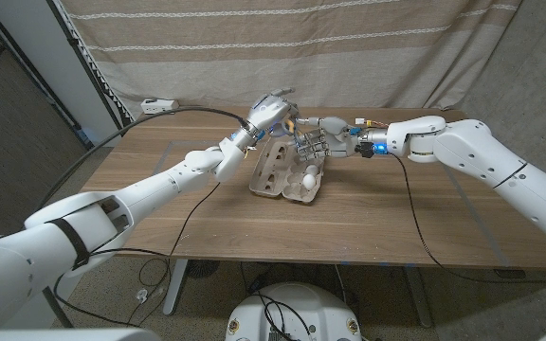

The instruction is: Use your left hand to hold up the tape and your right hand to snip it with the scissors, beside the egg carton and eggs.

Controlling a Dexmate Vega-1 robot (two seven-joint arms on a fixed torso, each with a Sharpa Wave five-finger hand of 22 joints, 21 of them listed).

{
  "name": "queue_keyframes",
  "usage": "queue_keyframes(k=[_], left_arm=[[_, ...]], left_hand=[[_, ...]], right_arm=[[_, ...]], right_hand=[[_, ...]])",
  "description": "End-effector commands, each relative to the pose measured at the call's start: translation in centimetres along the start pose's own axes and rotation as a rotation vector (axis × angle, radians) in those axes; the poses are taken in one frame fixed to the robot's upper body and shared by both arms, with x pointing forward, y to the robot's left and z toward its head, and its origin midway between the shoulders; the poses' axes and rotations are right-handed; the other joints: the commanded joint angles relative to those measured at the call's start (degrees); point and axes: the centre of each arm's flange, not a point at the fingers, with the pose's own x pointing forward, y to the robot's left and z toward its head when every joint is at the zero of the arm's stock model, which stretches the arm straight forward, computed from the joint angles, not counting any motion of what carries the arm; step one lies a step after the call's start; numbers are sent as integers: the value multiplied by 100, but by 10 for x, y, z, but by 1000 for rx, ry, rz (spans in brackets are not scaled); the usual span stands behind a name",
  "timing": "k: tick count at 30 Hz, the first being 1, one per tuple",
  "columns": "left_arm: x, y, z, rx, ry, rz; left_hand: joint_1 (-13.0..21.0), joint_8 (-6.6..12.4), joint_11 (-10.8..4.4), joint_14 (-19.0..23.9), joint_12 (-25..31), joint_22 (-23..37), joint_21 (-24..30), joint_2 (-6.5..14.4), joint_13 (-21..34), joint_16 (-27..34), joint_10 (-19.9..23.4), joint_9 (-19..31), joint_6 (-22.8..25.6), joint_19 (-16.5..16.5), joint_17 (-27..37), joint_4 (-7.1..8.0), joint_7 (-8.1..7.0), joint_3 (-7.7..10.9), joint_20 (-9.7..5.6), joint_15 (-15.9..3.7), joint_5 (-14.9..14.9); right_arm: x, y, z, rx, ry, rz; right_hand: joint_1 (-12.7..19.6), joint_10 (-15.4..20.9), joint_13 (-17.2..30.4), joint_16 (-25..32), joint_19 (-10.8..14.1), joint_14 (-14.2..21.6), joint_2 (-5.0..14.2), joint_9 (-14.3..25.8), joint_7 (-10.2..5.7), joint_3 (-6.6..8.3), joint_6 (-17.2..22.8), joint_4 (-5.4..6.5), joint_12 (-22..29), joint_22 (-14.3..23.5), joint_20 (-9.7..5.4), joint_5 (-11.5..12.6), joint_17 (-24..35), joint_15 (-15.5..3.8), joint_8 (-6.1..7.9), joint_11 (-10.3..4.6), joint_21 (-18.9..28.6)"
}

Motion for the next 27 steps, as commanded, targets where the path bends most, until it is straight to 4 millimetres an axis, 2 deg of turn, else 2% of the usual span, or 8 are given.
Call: queue_keyframes(k=[1,7,15,18,27], left_arm=[[0,0,2,-1,1,3],[0,1,1,-3,6,6],[0,1,0,-3,4,6],[1,1,1,-5,2,9],[3,2,4,-6,-4,6]], left_hand=[[47,-12,98,69,49,16,12,45,132,29,1471,0,132,50,37,18,65,-23,-732,-557,28],[64,-26,100,133,47,21,31,40,134,59,1484,0,149,108,88,24,126,-43,-719,-557,25],[82,-40,100,164,46,26,35,26,143,71,1493,0,162,124,129,22,130,-60,-725,-557,22],[88,-47,100,169,39,28,36,22,139,73,1486,0,157,128,139,21,135,-64,-726,-557,22],[110,-51,101,194,49,34,41,10,158,82,1509,0,193,143,179,19,158,-74,-730,-556,24]], right_arm=[[6,-1,1,5,15,-3],[11,1,1,18,30,1],[15,3,1,7,47,4],[17,5,1,-10,49,6],[19,5,2,1,58,-3]], right_hand=[[38,79,9,28,5,50,-51,12,0,33,90,-62,38,14,0,14,22,6,37,10,12],[95,89,8,51,25,124,-37,12,-6,63,117,-114,41,15,-1,25,22,-2,41,74,23],[339,192,8,56,98,226,14,18,65,190,367,-299,73,16,-4,53,14,-4,118,73,51],[446,210,8,51,137,256,10,22,219,235,374,-385,73,16,-2,58,12,2,105,68,60],[584,324,8,52,199,319,0,29,343,286,547,-500,104,15,-2,63,11,3,147,24,71]])
